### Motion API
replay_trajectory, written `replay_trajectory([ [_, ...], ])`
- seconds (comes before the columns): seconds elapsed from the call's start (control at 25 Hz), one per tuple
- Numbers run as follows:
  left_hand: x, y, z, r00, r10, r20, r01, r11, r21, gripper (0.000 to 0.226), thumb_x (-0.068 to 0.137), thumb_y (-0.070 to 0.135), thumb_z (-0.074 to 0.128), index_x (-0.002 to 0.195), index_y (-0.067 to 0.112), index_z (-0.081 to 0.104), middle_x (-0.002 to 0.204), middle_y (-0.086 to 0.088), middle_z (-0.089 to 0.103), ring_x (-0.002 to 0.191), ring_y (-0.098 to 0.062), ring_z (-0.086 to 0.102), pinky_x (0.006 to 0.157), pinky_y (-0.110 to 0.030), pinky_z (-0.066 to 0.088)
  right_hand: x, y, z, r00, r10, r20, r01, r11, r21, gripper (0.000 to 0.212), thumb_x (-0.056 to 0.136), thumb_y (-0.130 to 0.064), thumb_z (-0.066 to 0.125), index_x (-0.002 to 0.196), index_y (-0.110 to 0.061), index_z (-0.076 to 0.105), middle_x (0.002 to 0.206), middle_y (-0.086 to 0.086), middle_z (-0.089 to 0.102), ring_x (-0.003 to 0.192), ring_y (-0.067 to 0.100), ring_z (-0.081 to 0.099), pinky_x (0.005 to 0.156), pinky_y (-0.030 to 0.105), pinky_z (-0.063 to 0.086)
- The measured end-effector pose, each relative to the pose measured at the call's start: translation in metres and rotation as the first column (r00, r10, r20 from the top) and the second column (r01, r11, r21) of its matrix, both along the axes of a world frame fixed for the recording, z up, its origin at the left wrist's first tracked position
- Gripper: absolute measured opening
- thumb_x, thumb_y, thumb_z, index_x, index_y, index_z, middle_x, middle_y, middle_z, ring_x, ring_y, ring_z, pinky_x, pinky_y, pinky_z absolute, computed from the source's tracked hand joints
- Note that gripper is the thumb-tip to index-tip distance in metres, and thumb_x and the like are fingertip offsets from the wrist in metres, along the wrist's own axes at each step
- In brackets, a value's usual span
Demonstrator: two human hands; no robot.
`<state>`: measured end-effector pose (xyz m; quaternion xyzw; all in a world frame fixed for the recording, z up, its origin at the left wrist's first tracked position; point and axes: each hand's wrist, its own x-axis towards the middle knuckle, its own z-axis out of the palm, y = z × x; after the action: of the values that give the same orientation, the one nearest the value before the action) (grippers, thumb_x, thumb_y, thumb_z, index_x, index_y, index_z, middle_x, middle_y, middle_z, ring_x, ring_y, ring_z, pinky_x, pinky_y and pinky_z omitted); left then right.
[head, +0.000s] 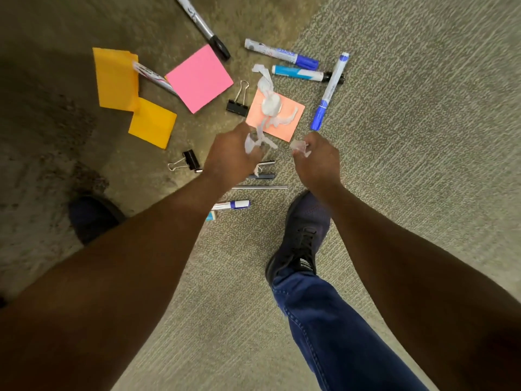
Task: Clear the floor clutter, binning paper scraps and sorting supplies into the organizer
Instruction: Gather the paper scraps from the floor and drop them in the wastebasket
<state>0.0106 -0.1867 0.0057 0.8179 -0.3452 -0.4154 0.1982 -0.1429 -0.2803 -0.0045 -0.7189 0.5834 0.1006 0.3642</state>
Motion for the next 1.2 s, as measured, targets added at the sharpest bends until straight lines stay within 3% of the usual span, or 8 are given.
replay_trajectory([
  [0.16, 0.005, 0.036, 0.072, 0.890, 0.421, -0.177, -0.405, 0.907, 0.118, 0.015, 0.079, 0.018, 0.063, 0.078, 0.017, 0.048, 0.056, 0.006, 0.044, 0.048, -0.011, 0.038, 0.045, -0.023, 0.030, 0.018, 0.016, 0.059, 0.994, -0.074, 0.081, 0.062, 0.987, 0.147, 0.011, 0.087, -0.018, 0.063, 0.097, -0.013, 0.061, 0.092, 0.005, 0.066, 0.085, 0.023, 0.061, 0.069, 0.026, 0.040],
  [0.32, -0.005, 0.073, 0.153, 0.436, 0.825, -0.359, -0.807, 0.535, 0.250, 0.027, 0.086, 0.005, 0.054, 0.070, 0.021, 0.040, 0.042, 0.014, 0.038, 0.038, -0.007, 0.031, 0.041, -0.018, 0.025, 0.036, 0.039, 0.142, 0.988, -0.071, 0.137, 0.025, 0.949, 0.315, 0.017, 0.084, -0.016, 0.066, 0.088, -0.032, 0.061, 0.095, -0.004, 0.066, 0.087, 0.017, 0.063, 0.076, 0.032, 0.053],
  [0.4, -0.010, 0.088, 0.184, 0.324, 0.859, -0.396, -0.842, 0.452, 0.293, 0.024, 0.090, 0.004, 0.050, 0.075, 0.021, 0.043, 0.048, 0.008, 0.043, 0.039, -0.007, 0.034, 0.042, -0.016, 0.025, 0.049, 0.049, 0.177, 0.991, -0.027, 0.128, -0.023, 0.926, 0.378, 0.017, 0.085, -0.014, 0.064, 0.089, -0.029, 0.067, 0.101, 0.001, 0.070, 0.091, 0.022, 0.067, 0.082, 0.043, 0.056],
  [0.48, -0.011, 0.106, 0.205, 0.286, 0.852, -0.439, -0.838, 0.444, 0.316, 0.021, 0.092, 0.003, 0.044, 0.081, 0.019, 0.052, 0.055, 0.000, 0.046, 0.040, -0.008, 0.035, 0.043, -0.015, 0.024, 0.062, 0.065, 0.205, 0.991, 0.015, 0.135, -0.070, 0.910, 0.408, 0.015, 0.085, -0.013, 0.065, 0.082, -0.027, 0.070, 0.097, 0.003, 0.072, 0.088, 0.024, 0.069, 0.081, 0.046, 0.057],
  [0.76, 0.029, 0.245, 0.237, 0.104, 0.926, -0.364, -0.926, 0.224, 0.304, 0.029, 0.076, 0.009, 0.045, 0.051, 0.015, 0.058, 0.042, 0.005, 0.043, 0.035, -0.011, 0.034, 0.047, -0.019, 0.023, 0.136, 0.199, 0.241, 0.976, 0.000, 0.220, -0.109, 0.868, 0.484, 0.031, 0.085, -0.002, 0.052, 0.068, -0.022, 0.067, 0.070, -0.010, 0.069, 0.063, 0.007, 0.066, 0.065, 0.027, 0.055],
  [0.92, 0.055, 0.374, 0.264, -0.142, 0.916, -0.375, -0.980, -0.076, 0.186, 0.029, 0.074, 0.024, 0.049, 0.054, 0.014, 0.068, 0.048, 0.002, 0.054, 0.040, -0.011, 0.045, 0.045, -0.019, 0.032, 0.183, 0.338, 0.257, 0.954, 0.106, 0.279, -0.254, 0.781, 0.571, 0.037, 0.079, 0.003, 0.049, 0.053, -0.019, 0.066, 0.061, -0.008, 0.068, 0.063, 0.010, 0.063, 0.060, 0.026, 0.054],
  [1.12, 0.076, 0.530, 0.290, -0.085, 0.994, 0.073, -0.996, -0.088, 0.030, 0.041, 0.089, 0.033, 0.050, 0.058, 0.009, 0.061, 0.068, -0.015, 0.067, 0.058, -0.020, 0.057, 0.061, -0.030, 0.042, 0.240, 0.481, 0.286, 0.856, 0.382, 0.349, -0.517, 0.652, 0.555, 0.040, 0.078, -0.003, 0.048, 0.046, -0.023, 0.060, 0.050, -0.015, 0.060, 0.052, 0.000, 0.052, 0.055, 0.022, 0.040],
  [1.2, 0.087, 0.579, 0.299, -0.157, 0.987, 0.045, -0.986, -0.154, -0.066, 0.044, 0.094, 0.031, 0.049, 0.056, 0.011, 0.059, 0.065, -0.014, 0.066, 0.054, -0.021, 0.056, 0.054, -0.027, 0.039, 0.264, 0.534, 0.299, 0.783, 0.453, 0.426, -0.621, 0.590, 0.516, 0.036, 0.081, -0.005, 0.047, 0.049, -0.020, 0.055, 0.051, -0.011, 0.054, 0.054, 0.005, 0.047, 0.054, 0.024, 0.036],
])
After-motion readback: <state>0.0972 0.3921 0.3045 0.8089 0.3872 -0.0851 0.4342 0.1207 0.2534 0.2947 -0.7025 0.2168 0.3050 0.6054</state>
